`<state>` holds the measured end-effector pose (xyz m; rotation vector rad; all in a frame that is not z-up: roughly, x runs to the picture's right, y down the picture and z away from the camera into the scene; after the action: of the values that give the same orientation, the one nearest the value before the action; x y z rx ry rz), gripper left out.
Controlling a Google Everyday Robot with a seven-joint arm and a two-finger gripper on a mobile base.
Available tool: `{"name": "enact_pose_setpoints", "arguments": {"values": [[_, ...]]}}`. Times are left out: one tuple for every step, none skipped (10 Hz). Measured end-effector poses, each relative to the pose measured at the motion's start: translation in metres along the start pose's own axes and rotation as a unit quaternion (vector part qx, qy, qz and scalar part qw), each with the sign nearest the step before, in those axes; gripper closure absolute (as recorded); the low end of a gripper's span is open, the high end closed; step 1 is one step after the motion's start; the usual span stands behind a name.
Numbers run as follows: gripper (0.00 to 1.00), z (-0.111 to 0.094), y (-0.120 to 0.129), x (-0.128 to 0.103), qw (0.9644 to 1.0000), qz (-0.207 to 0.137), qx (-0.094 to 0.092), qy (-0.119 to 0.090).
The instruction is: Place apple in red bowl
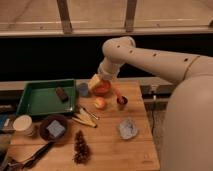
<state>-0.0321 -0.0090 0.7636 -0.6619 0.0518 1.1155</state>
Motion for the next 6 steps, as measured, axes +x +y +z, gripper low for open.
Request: {"name": "enact_pose_setpoints", "arguments": {"values": [[0.2, 0.02, 0.007, 0.004, 0.9999, -0.004, 0.002, 0.016], [0.2, 0.043, 0.013, 0.009, 0.9993, -0.009, 0.009, 0.035], [0.2, 0.058, 0.016, 0.014, 0.9988, -0.009, 0.013, 0.047], [0.2, 0.071, 0.015, 0.02, 0.9985, -0.008, 0.015, 0.052], [0.2, 0.085, 0.012, 0.026, 0.9987, -0.01, 0.013, 0.049], [0.2, 0.09, 0.012, 0.027, 0.9992, -0.018, 0.005, 0.036]]}}
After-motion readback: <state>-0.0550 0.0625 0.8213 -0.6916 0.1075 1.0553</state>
